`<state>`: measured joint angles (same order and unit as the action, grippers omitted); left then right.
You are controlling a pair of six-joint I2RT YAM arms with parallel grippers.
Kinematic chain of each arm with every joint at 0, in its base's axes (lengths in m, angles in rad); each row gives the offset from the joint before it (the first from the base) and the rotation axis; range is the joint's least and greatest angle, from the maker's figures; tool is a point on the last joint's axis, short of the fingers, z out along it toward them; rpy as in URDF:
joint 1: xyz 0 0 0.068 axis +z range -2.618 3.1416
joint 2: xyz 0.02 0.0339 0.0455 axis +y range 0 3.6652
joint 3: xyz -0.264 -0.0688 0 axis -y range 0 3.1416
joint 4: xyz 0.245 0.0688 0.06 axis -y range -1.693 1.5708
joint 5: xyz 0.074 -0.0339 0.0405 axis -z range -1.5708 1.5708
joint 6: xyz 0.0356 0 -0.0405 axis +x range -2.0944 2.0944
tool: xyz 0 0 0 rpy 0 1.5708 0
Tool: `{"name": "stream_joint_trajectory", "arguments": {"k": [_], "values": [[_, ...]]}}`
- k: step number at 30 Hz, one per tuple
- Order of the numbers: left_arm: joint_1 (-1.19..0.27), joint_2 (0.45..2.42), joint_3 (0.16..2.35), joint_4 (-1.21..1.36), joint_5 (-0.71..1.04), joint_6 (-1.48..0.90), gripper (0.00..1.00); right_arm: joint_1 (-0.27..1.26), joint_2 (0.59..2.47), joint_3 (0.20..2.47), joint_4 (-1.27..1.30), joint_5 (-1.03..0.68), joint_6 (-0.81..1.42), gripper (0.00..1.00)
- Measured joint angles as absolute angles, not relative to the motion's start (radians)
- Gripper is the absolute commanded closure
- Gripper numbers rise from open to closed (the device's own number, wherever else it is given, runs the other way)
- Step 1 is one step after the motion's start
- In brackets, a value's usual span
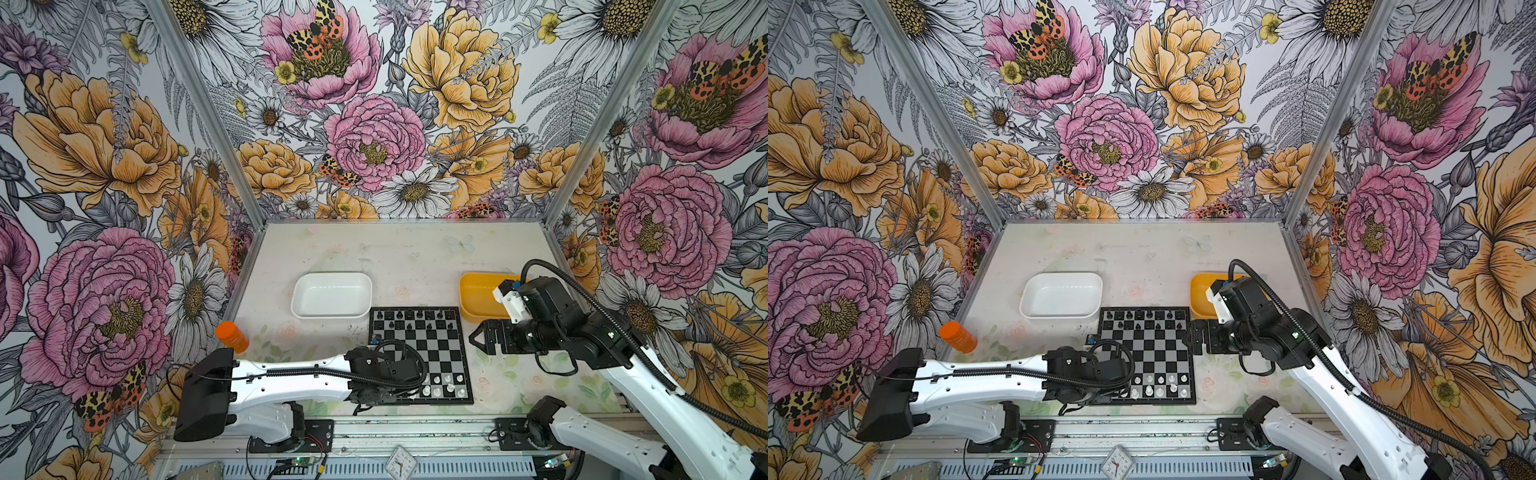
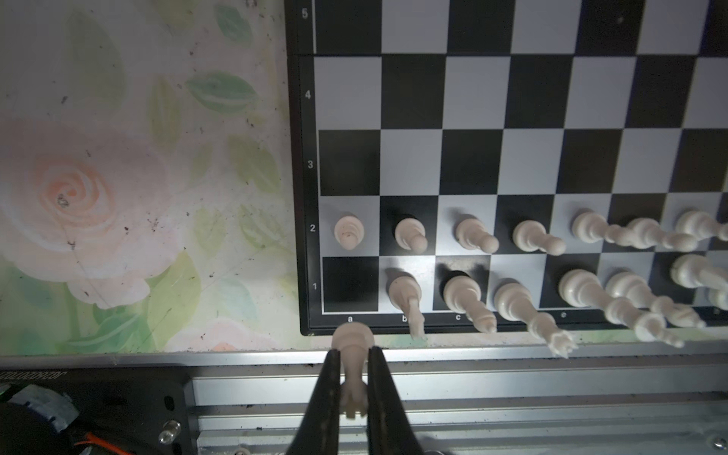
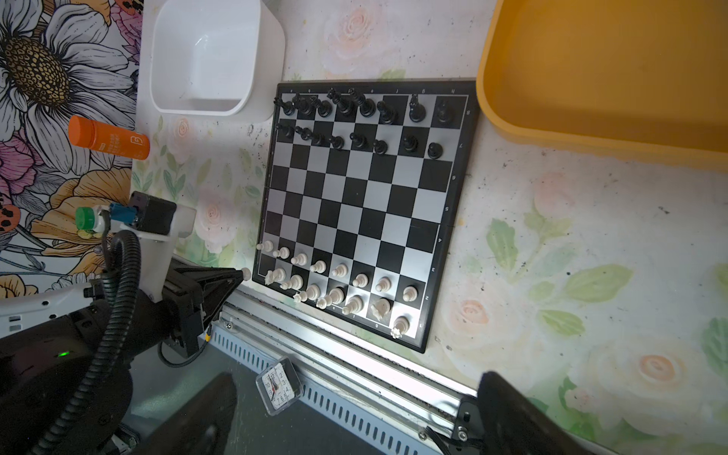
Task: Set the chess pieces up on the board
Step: 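Lower the white piece onto the empty near-row corner square and open the left gripper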
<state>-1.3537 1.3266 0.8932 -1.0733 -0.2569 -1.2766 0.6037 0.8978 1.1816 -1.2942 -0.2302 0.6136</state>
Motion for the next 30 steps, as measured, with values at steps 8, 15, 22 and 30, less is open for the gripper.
{"name": "stream_joint_trajectory", "arguments": {"k": [8, 15, 22, 30], "values": [[-1.354, 1.352, 0.85, -1.023, -0.233, -1.276, 0.88, 0.604, 0.898, 1.182, -1.302, -0.229, 0.614, 0.02], [-1.349, 1.361, 0.843, -1.0, -0.205, -1.268, 0.88, 0.604, 0.897, 1.182, -1.302, -0.217, 0.614, 0.02], [-1.326, 1.371, 0.842, -0.986, -0.188, -1.247, 0.88, 0.604, 0.881, 1.182, -1.311, -0.21, 0.614, 0.02], [-1.297, 1.377, 0.836, -0.986, -0.186, -1.23, 0.88, 0.604, 0.878, 1.182, -1.321, -0.204, 0.614, 0.02]]}}
